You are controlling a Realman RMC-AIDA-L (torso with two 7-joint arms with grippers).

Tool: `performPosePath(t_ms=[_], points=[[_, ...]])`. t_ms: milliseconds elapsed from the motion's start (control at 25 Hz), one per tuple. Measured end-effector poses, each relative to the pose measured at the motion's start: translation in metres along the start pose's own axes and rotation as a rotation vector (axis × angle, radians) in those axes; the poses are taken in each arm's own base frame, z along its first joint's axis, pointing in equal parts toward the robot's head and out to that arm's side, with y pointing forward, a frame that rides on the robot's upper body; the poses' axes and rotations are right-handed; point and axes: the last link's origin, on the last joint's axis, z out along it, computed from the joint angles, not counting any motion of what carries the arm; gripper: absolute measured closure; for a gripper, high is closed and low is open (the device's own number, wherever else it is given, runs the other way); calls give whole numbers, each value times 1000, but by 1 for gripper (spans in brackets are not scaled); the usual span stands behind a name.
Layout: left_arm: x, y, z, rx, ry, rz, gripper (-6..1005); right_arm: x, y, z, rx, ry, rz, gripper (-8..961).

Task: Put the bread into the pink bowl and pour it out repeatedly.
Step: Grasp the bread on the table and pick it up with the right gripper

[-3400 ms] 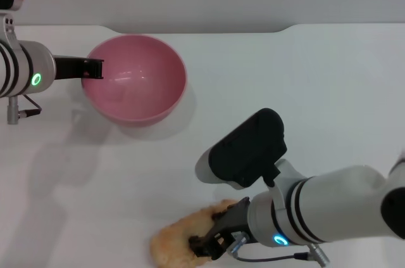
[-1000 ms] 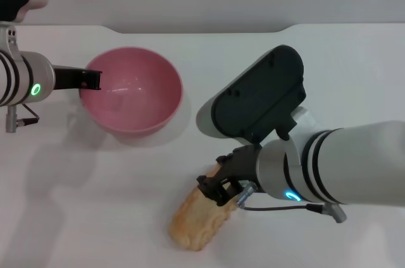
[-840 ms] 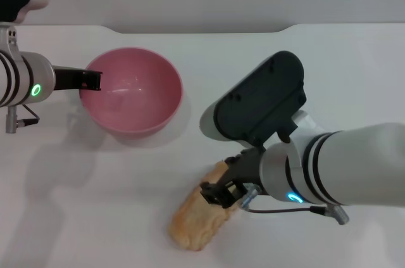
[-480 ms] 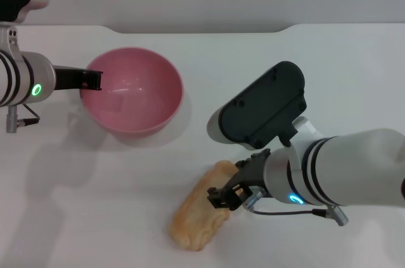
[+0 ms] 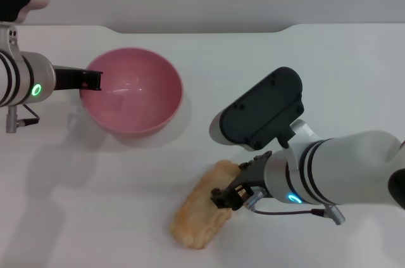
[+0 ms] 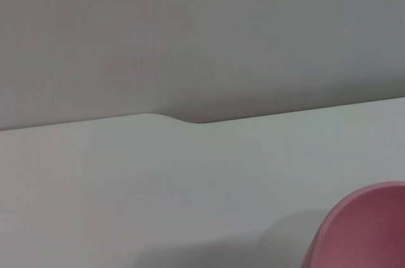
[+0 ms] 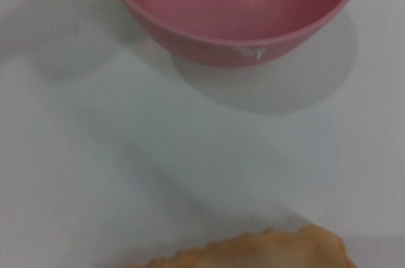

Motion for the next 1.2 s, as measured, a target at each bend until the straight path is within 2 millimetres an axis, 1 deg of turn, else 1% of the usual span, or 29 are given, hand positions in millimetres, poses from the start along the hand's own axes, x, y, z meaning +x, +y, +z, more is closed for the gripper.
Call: performPosePath(t_ms=[360,440,600,680,880,1200], points=[[0,1,-1,-5,1,10,950,1,-2,11,-15,37,8,300],[0,0,-1,-5,1,8,950,0,-2,11,-14,36,5,305],[0,-1,-2,-3,2,5,950,-2,8,6,-9,26,-64,316],[0,-1,-2,-3,2,6,951,-2,9,5,2,28,-84,322],[0,-1,-1,-2,2,6,950,0,8,5,5,38,-82,423],[1,0,-1,-4,3,10,950,0,9,4,7,45,-87,479]])
